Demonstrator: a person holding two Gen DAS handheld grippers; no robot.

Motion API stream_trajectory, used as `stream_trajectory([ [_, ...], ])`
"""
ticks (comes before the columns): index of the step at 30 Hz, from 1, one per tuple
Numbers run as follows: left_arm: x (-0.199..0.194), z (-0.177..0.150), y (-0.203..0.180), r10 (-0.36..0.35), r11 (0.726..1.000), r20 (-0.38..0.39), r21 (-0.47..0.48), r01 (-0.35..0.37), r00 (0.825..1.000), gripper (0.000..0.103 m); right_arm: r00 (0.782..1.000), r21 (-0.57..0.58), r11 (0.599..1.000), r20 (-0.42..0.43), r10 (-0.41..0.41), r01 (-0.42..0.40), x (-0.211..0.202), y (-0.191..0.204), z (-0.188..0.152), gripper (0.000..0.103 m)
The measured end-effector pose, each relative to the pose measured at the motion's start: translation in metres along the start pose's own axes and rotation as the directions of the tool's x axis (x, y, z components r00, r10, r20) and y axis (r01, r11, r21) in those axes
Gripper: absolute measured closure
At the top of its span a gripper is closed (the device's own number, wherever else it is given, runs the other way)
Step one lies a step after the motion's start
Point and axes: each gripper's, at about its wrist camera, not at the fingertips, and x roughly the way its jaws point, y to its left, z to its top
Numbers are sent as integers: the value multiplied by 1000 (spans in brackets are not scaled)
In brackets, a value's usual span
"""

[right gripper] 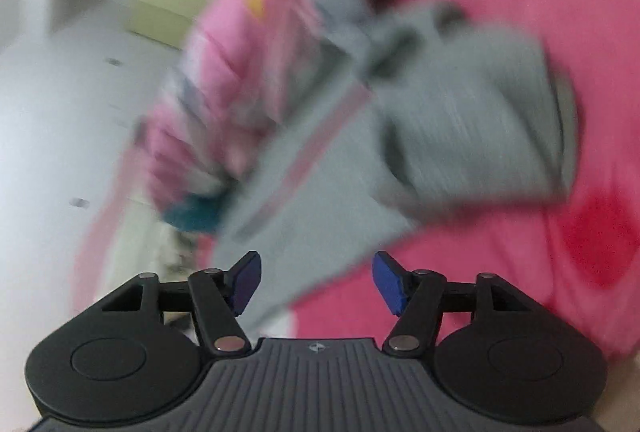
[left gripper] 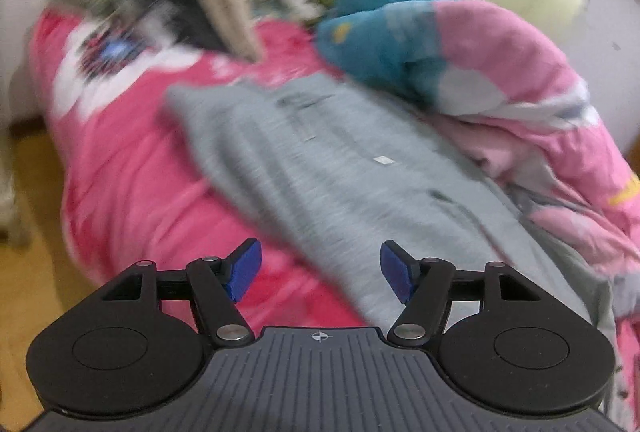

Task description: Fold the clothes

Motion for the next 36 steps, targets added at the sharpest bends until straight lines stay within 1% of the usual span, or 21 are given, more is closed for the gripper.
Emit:
stream_trajectory([
  [3, -1, -3, 20, -10, 999, 2, -49, 10, 1000, 37, 993, 18, 993, 31, -118, 117, 30, -10, -2, 39],
  [4, -2, -3, 25, -21, 997, 6, -69, 21, 1000, 37, 990, 33, 991, 50, -134, 132, 39, -12, 1, 39],
  [6, -1, -5, 35, -38, 993, 25, -115, 41, 999, 37, 990, 82, 990, 74, -123, 117, 50, -16, 10, 40],
  [9, 5, -6, 46, -65, 980, 37, -187, 71, 997, 37, 991, 116, 990, 96, -96, 84, 63, -18, 19, 41],
  [12, 11, -7, 56, -74, 969, 52, -231, 84, 996, 37, 991, 126, 988, 89, -101, 90, 65, -20, 15, 48],
  [14, 15, -7, 60, -71, 966, 70, -243, 86, 995, 37, 991, 135, 986, 88, -106, 93, 64, -21, 10, 52],
  [16, 20, -6, 64, -69, 963, 89, -255, 90, 994, 37, 990, 164, 982, 93, -109, 93, 60, -27, 7, 60],
  [18, 27, -3, 68, -70, 959, 105, -267, 96, 992, 37, 990, 195, 977, 96, -105, 85, 60, -32, 10, 61],
  [21, 41, 4, 68, -65, 962, 137, -253, 99, 988, 37, 990, 236, 969, 101, -97, 71, 65, -39, 17, 61],
  [26, 58, 11, 68, -67, 960, 194, -253, 116, 979, 38, 987, 224, 971, 118, -107, 78, 82, -33, 27, 61],
  [27, 59, 12, 67, -67, 961, 205, -248, 118, 976, 39, 987, 220, 972, 122, -109, 80, 84, -32, 29, 61],
  [29, 60, 15, 64, -69, 964, 225, -234, 123, 972, 53, 985, 210, 974, 131, -116, 87, 85, -30, 29, 72],
  [30, 61, 16, 63, -70, 965, 229, -230, 124, 971, 59, 984, 209, 973, 131, -123, 94, 85, -29, 29, 85],
  [31, 61, 17, 63, -74, 965, 233, -228, 128, 970, 73, 984, 213, 973, 129, -123, 93, 83, -28, 28, 89],
  [33, 58, 22, 62, -89, 962, 245, -228, 147, 966, 89, 985, 218, 973, 138, -104, 72, 76, -25, 28, 93],
  [35, 50, 29, 58, -97, 960, 255, -231, 158, 962, 93, 984, 194, 980, 160, -77, 45, 63, -15, 30, 95],
  [36, 46, 34, 58, -110, 954, 263, -243, 176, 959, 94, 983, 177, 984, 172, -62, 31, 56, -8, 32, 97],
])
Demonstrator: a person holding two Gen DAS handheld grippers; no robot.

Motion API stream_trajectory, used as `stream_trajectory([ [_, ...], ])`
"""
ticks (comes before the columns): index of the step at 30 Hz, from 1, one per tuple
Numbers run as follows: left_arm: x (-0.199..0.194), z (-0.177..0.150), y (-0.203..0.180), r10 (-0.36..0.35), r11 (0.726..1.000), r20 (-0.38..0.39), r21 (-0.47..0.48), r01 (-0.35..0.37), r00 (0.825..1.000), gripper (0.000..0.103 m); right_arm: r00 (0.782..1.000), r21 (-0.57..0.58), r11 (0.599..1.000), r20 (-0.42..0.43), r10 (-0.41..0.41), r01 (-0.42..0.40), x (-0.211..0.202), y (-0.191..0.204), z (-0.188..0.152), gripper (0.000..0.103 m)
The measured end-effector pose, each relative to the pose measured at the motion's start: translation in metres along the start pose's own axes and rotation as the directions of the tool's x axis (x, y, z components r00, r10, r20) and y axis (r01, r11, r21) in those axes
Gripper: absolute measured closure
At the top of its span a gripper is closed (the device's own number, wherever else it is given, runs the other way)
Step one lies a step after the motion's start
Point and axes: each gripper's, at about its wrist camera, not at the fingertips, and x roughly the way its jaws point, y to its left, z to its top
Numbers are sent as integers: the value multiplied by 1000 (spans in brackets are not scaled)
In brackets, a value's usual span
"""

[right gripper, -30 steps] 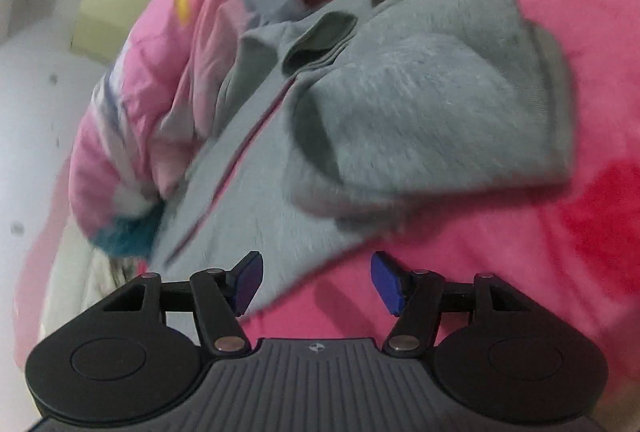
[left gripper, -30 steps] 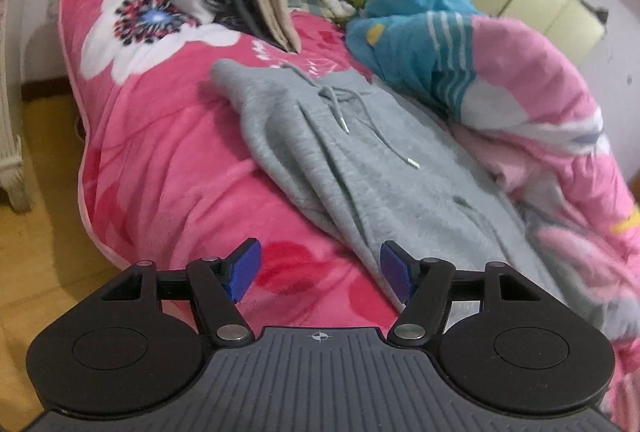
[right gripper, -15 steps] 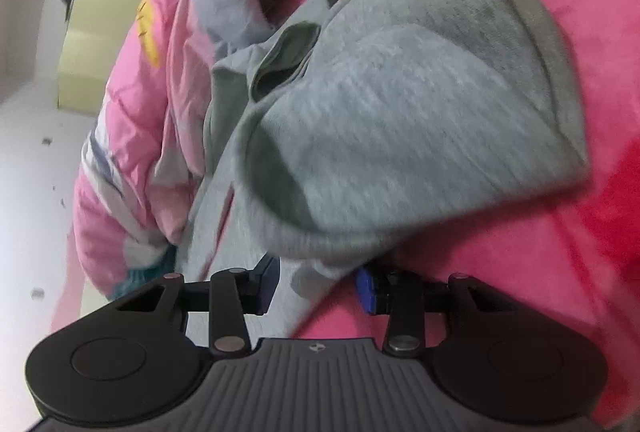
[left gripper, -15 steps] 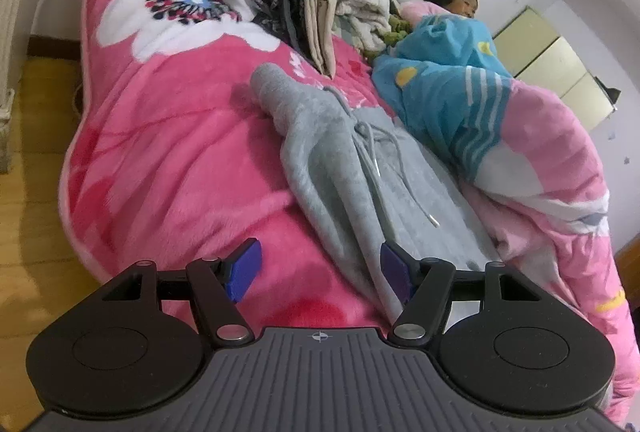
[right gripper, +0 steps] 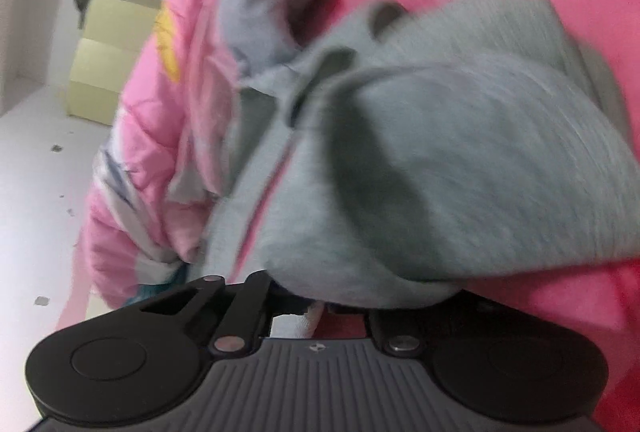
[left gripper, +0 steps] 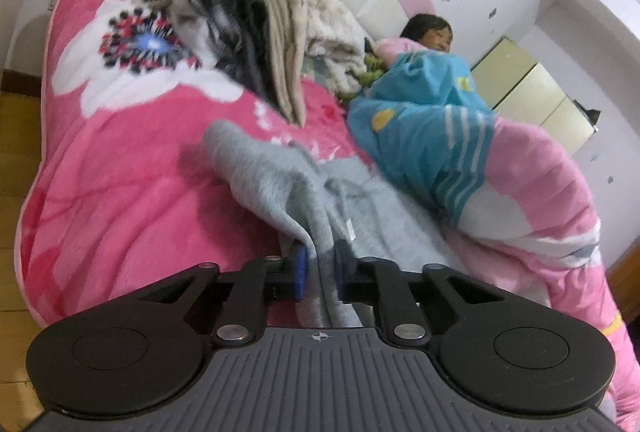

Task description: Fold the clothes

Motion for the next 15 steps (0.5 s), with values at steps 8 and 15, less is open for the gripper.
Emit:
stream_trajectory([
  [8, -10, 24, -3, 7, 984, 26, -179, -2, 1000, 98, 998, -33, 997, -17, 63, -63, -26, 16, 8, 99],
  [15, 6, 1, 37, 34, 960, -140, -271, -71, 990, 87, 985, 43, 997, -162, -50, 57, -5, -34, -9, 96],
])
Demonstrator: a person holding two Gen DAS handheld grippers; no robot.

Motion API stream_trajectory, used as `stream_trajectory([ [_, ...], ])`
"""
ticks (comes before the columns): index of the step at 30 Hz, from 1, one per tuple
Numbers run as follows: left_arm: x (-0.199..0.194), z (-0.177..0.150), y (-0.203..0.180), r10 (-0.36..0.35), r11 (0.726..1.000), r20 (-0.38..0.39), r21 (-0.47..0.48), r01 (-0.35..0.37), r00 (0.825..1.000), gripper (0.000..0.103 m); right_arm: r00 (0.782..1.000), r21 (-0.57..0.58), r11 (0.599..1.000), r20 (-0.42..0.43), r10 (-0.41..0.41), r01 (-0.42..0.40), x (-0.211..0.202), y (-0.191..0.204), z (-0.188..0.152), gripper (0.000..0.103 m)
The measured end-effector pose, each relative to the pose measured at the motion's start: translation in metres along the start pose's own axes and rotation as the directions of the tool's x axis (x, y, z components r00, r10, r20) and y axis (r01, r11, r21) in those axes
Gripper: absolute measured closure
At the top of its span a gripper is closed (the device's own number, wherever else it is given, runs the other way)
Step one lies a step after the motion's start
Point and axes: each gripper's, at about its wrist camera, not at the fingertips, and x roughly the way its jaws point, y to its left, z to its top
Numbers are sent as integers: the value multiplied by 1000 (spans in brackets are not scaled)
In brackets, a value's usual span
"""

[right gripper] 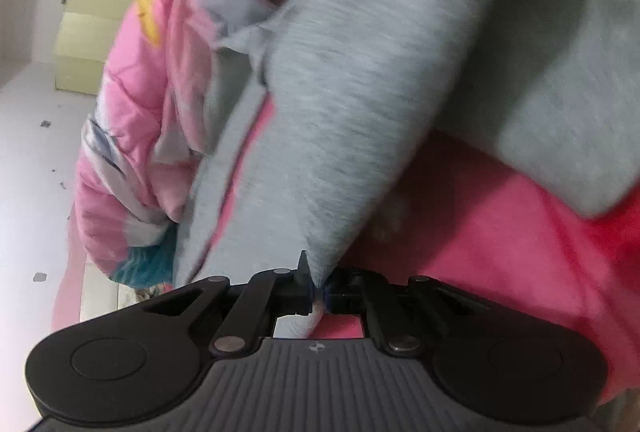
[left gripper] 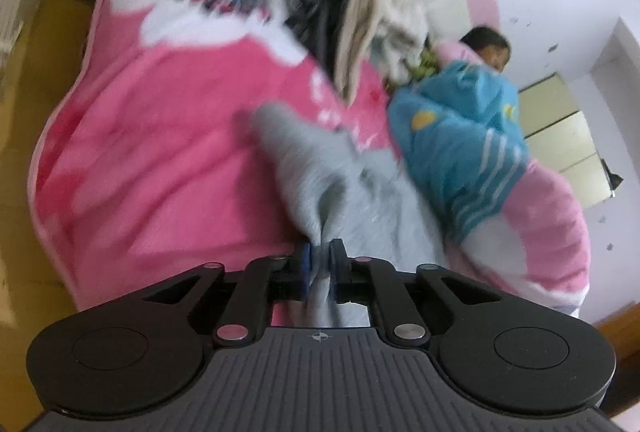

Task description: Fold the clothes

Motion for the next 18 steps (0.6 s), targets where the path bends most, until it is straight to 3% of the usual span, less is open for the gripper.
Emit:
stream_trajectory([
  [1, -1, -1, 3, -2, 1000, -5, 4, 2, 1000, 76, 1000, -3, 1000, -5, 7, -7, 0, -1, 1, 95],
  [4, -1, -4, 2, -16, 1000, -4, 26, 16, 1000, 57, 1000, -40, 999, -6, 12, -12, 3, 1, 5, 90],
  [8, 5, -10, -9, -2, 997, 3, 80, 2, 1000, 51, 1000, -59, 998, -14, 9, -10, 9, -2, 11, 91],
  [9, 7, -12, -12, 7, 995, 11, 96, -8, 1000, 54, 1000, -67, 998, -9, 14, -14, 7, 0, 9, 92],
  [12, 4, -13, -21, 46, 986, 39, 158, -52, 998, 92, 999, -87, 996, 11, 36, -35, -1, 5, 4, 99],
  [18, -8, -7, -27, 35, 988, 63, 149, -44, 997, 97, 989, -136, 981, 38, 145, -139, -34, 23, -11, 99],
])
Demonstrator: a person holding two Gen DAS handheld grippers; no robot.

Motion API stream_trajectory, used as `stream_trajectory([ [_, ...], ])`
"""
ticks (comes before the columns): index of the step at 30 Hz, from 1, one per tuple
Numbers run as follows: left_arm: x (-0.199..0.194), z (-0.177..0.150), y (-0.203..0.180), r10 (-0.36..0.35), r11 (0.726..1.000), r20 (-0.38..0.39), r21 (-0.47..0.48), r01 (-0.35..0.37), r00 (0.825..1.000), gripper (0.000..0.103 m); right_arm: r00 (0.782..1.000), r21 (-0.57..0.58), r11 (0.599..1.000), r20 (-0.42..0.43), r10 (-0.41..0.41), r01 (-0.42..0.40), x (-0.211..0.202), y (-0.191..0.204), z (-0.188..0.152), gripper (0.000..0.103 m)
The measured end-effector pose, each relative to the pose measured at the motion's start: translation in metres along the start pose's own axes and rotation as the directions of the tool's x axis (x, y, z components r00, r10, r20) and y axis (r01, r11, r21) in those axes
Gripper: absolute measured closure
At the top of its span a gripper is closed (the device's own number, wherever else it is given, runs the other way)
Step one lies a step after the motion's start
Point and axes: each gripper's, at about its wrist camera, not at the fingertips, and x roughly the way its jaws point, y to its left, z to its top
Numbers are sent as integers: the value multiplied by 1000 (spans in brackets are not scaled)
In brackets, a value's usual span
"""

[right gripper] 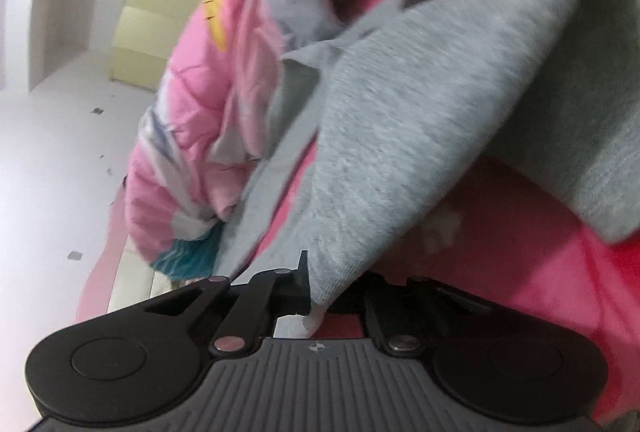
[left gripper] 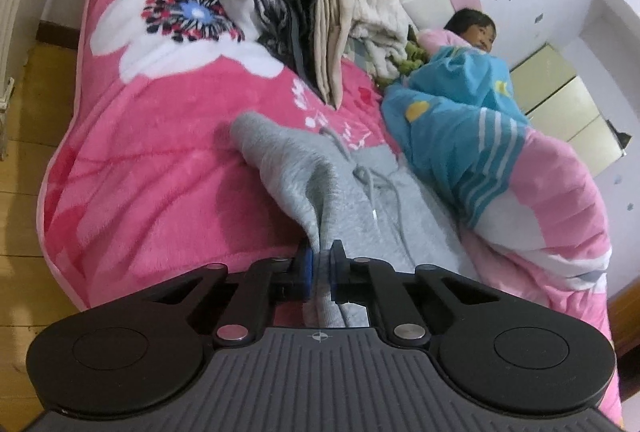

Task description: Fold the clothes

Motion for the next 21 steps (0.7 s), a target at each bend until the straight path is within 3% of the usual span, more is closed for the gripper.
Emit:
stream_trajectory([
  [10, -31, 19, 12, -32, 999, 5, -33, 32, 999, 99, 999, -42, 999, -37, -8, 6, -40, 14, -24, 99],
  [13, -48, 28, 26, 22, 1000, 79, -3, -22, 997, 103, 998, -44, 999, -63, -30, 28, -38, 5, -36, 99],
  [17, -48, 39, 52, -44, 995, 15, -87, 45, 999, 102, 993, -32, 995, -78, -92, 90, -29, -16, -39, 99],
  [20, -39, 37, 46, -68, 996, -46, -59, 65, 997, 92, 993, -11, 996, -78, -90, 89, -25, -23, -36, 99],
  [21, -34, 36, 43, -74, 996, -64, -58, 70, 995, 71, 993, -8, 996, -77, -87, 87, -25, -23, -35, 99],
])
